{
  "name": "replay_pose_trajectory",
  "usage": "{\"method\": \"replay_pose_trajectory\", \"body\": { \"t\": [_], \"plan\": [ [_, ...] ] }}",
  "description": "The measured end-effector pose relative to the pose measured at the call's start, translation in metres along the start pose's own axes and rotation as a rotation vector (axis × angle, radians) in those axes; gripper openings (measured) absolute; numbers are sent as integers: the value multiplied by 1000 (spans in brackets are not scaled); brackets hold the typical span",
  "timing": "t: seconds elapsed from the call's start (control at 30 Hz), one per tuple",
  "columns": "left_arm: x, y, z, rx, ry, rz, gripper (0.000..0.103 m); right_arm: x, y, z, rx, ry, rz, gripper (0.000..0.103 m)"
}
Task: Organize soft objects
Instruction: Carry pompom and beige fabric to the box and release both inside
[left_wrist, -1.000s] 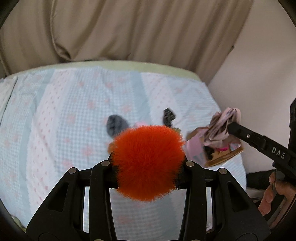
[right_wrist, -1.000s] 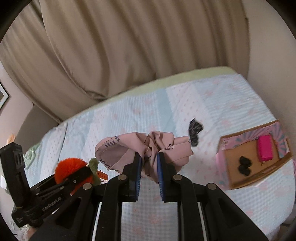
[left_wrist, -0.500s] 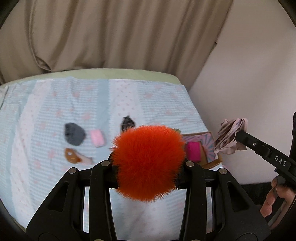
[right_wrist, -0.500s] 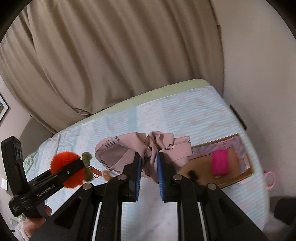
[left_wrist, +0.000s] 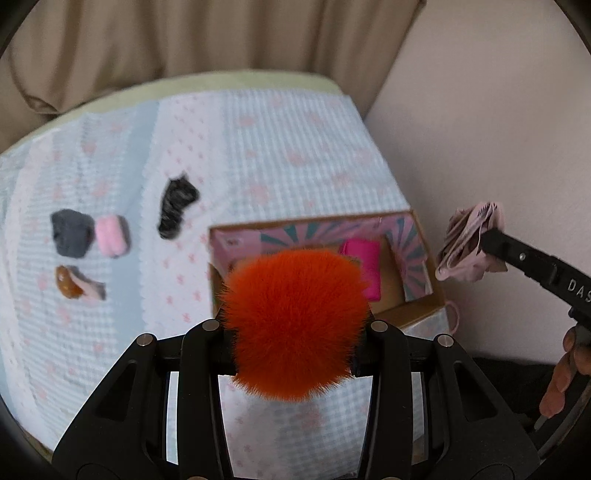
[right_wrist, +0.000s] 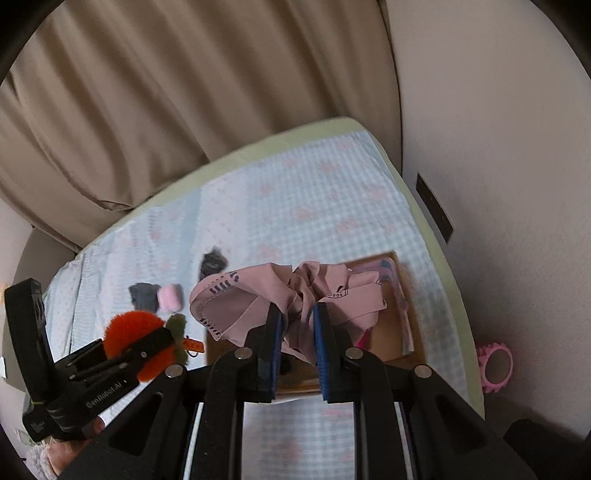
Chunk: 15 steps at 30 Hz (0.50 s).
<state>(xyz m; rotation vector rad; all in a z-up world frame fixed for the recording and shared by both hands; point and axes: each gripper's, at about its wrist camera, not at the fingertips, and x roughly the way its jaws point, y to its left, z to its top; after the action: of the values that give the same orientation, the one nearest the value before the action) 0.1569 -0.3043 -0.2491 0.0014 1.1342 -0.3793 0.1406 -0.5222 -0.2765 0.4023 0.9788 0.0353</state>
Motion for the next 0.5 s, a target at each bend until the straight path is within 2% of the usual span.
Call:
{"method": "replay_pose_trajectory", "body": {
  "t": [0.3,0.5],
  "plan": [
    [89,-9,5,-2,130,8,36,59,-39,-13,45,112,11,15],
    [119,-10,15,35,177,35,36,93,-54,-24,49,197,11,15]
  ]
}}
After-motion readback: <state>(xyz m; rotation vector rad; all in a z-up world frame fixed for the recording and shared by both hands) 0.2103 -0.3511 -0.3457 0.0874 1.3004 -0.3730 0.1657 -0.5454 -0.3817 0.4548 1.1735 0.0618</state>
